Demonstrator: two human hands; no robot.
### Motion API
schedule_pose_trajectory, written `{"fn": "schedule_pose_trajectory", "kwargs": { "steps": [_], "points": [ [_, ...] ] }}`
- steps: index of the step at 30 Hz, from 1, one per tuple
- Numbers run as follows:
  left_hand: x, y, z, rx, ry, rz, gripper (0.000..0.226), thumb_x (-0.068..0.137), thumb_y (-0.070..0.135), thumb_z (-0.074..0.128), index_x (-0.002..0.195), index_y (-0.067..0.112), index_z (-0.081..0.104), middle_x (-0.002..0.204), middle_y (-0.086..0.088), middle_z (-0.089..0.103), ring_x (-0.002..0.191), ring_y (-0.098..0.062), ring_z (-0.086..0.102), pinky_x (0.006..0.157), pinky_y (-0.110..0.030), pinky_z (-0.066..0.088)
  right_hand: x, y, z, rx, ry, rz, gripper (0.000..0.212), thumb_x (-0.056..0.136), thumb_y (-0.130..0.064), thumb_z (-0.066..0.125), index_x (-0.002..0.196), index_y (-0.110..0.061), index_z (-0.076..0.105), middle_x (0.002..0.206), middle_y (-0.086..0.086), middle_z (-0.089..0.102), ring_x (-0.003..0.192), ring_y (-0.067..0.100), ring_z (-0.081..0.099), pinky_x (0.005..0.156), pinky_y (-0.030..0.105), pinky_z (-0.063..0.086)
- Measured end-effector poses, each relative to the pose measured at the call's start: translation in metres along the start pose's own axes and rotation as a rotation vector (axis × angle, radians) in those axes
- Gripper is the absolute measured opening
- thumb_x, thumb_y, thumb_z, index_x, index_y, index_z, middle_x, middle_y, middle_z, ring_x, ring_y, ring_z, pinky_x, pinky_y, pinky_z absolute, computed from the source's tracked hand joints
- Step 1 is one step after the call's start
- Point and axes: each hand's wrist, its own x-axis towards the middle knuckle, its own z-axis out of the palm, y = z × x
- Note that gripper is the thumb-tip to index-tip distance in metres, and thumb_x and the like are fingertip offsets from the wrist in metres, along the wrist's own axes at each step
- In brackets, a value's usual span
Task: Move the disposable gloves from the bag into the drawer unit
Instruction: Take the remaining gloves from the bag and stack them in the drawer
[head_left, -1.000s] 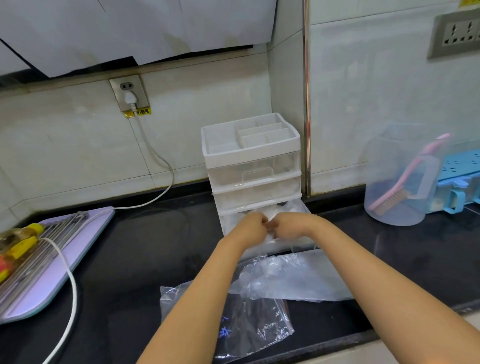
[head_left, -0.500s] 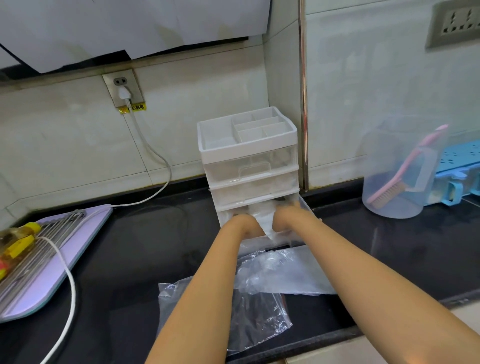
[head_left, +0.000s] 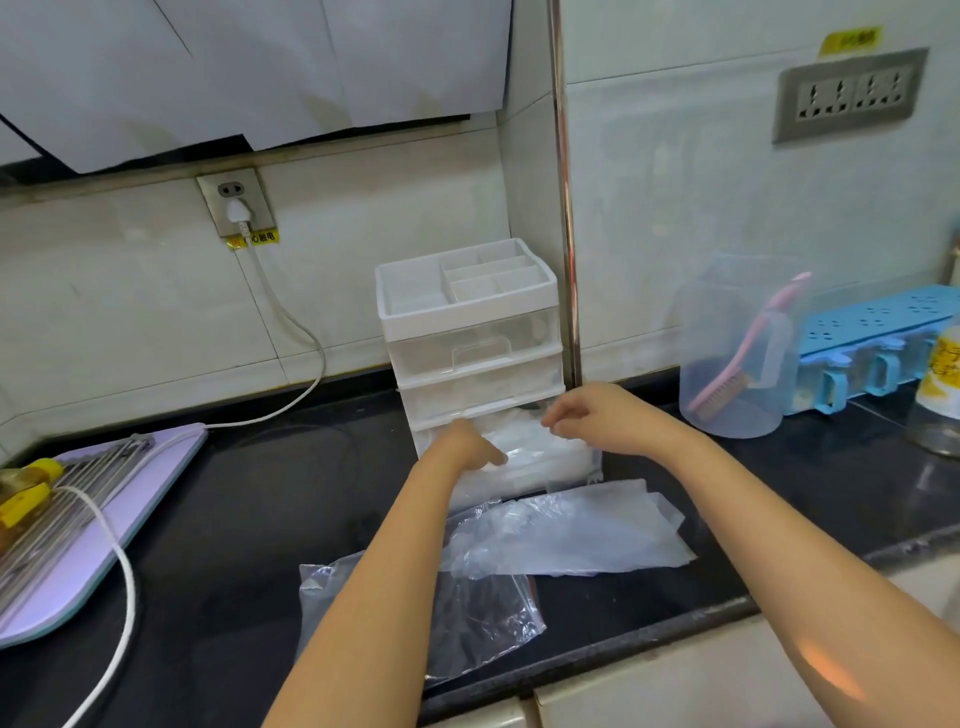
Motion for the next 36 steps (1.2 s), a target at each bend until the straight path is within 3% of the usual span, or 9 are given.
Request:
{"fn": "schedule_pose_trajectory", "kwargs": {
  "steps": [2,3,6,13,17,21,27,31,36],
  "points": [
    [-0.014,0.002,-0.001,-0.092,0.121,0.06,0.022,0.088,0.029,0.065,0.087,0.012,0.053,0.09,-0.002,0.055,0.073,-0.015,0.051,0.06,-0.023,0.038,-0.021,0.008,-0.006,-0.002,0.005,-0.022,0.022,0.091,-0.023,0.062,0.112,-0.025,0.068,0.109,-0.01,0.065,0.097,0.0,0.059,0.078,0.012,0.042],
    [-0.026,0.002,0.0,-0.144,0.185,0.112,0.015,0.089,0.027,0.063,0.091,0.013,0.057,0.093,0.0,0.056,0.08,-0.017,0.055,0.066,-0.023,0.04,-0.032,0.013,-0.007,0.001,-0.001,-0.011,0.023,0.089,-0.025,0.064,0.112,-0.026,0.067,0.106,-0.012,0.066,0.095,-0.001,0.06,0.077,0.011,0.044],
    [-0.061,0.003,0.011,-0.313,0.285,0.302,0.036,0.089,0.024,0.064,0.123,0.012,0.058,0.122,-0.001,0.058,0.111,-0.017,0.056,0.088,-0.024,0.043,-0.059,0.027,-0.003,-0.025,-0.041,0.018,0.029,0.083,-0.03,0.072,0.111,-0.029,0.067,0.103,-0.018,0.065,0.096,-0.004,0.06,0.082,0.012,0.048],
    [-0.104,0.0,0.058,-0.202,-0.05,0.561,0.039,0.077,0.032,0.078,0.113,0.026,0.064,0.113,0.014,0.063,0.104,0.001,0.055,0.093,-0.018,0.043,-0.107,0.055,0.015,-0.063,-0.138,0.136,0.066,0.07,-0.04,0.081,0.13,-0.041,0.053,0.122,-0.023,0.045,0.113,-0.002,0.041,0.091,0.018,0.034],
    [-0.109,-0.002,0.083,-0.156,-0.059,0.564,0.041,0.076,0.037,0.078,0.112,0.022,0.066,0.113,0.014,0.062,0.103,0.0,0.053,0.082,-0.007,0.036,-0.123,0.07,0.033,-0.006,0.043,0.111,0.052,0.075,-0.033,0.079,0.122,-0.037,0.06,0.121,-0.024,0.053,0.113,-0.005,0.048,0.087,0.011,0.037],
    [-0.111,0.006,0.092,-0.208,0.053,0.478,0.028,0.079,0.039,0.073,0.1,0.021,0.067,0.098,0.012,0.063,0.092,-0.003,0.054,0.07,-0.009,0.036,-0.127,0.079,0.043,0.122,0.208,0.068,0.01,0.083,-0.021,0.072,0.085,-0.031,0.074,0.112,-0.02,0.065,0.101,-0.013,0.055,0.08,0.002,0.037],
    [-0.113,0.02,0.093,-0.202,0.09,0.44,0.018,0.087,0.035,0.065,0.085,0.017,0.068,0.087,0.006,0.067,0.084,-0.008,0.058,0.07,-0.02,0.04,-0.126,0.076,0.043,0.25,0.298,0.075,0.014,0.085,-0.018,0.07,0.081,-0.03,0.075,0.083,-0.019,0.071,0.085,-0.01,0.061,0.072,0.004,0.043],
    [-0.11,0.027,0.088,-0.161,0.132,0.438,0.022,0.089,0.026,0.06,0.08,0.009,0.07,0.076,-0.001,0.067,0.075,-0.017,0.06,0.072,-0.029,0.048,-0.12,0.075,0.048,0.316,0.386,0.088,0.011,0.082,-0.015,0.073,0.078,-0.025,0.076,0.077,-0.015,0.072,0.08,-0.004,0.062,0.068,0.001,0.043],
    [-0.108,0.03,0.084,-0.202,0.064,0.439,0.022,0.084,0.038,0.069,0.084,0.016,0.073,0.084,0.004,0.071,0.08,-0.009,0.063,0.075,-0.025,0.05,-0.113,0.073,0.049,0.405,0.466,0.088,0.015,0.079,-0.013,0.076,0.077,-0.028,0.075,0.078,-0.011,0.072,0.078,0.003,0.065,0.068,0.006,0.046]
  ]
}}
